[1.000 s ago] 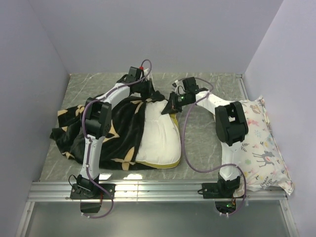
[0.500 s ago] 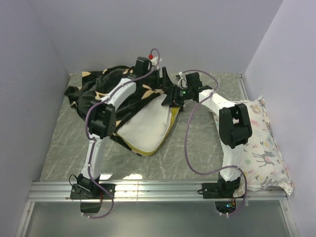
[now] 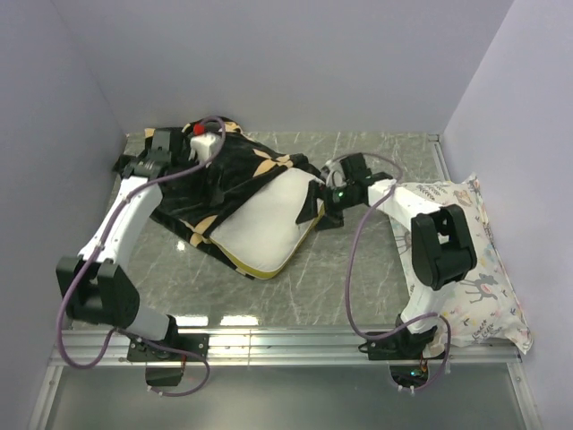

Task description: Put the pillow into the pillowcase

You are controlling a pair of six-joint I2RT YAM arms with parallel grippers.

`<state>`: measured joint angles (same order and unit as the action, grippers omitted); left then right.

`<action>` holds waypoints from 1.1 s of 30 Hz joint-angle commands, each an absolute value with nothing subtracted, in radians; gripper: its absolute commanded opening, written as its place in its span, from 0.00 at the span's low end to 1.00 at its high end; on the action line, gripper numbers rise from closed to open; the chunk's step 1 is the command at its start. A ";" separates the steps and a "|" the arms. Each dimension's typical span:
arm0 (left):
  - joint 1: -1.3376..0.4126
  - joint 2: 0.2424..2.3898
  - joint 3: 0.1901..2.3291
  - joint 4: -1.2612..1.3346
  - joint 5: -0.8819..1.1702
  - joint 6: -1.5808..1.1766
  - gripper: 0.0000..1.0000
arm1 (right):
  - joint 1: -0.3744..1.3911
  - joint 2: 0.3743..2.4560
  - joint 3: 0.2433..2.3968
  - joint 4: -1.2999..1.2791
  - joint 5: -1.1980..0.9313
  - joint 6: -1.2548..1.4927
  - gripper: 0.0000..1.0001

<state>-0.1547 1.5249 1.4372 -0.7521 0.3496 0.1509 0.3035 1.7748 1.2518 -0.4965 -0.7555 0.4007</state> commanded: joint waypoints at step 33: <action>-0.106 1.546 0.879 -0.293 0.271 0.386 0.32 | 0.523 1.908 1.246 -0.002 -0.977 0.750 0.00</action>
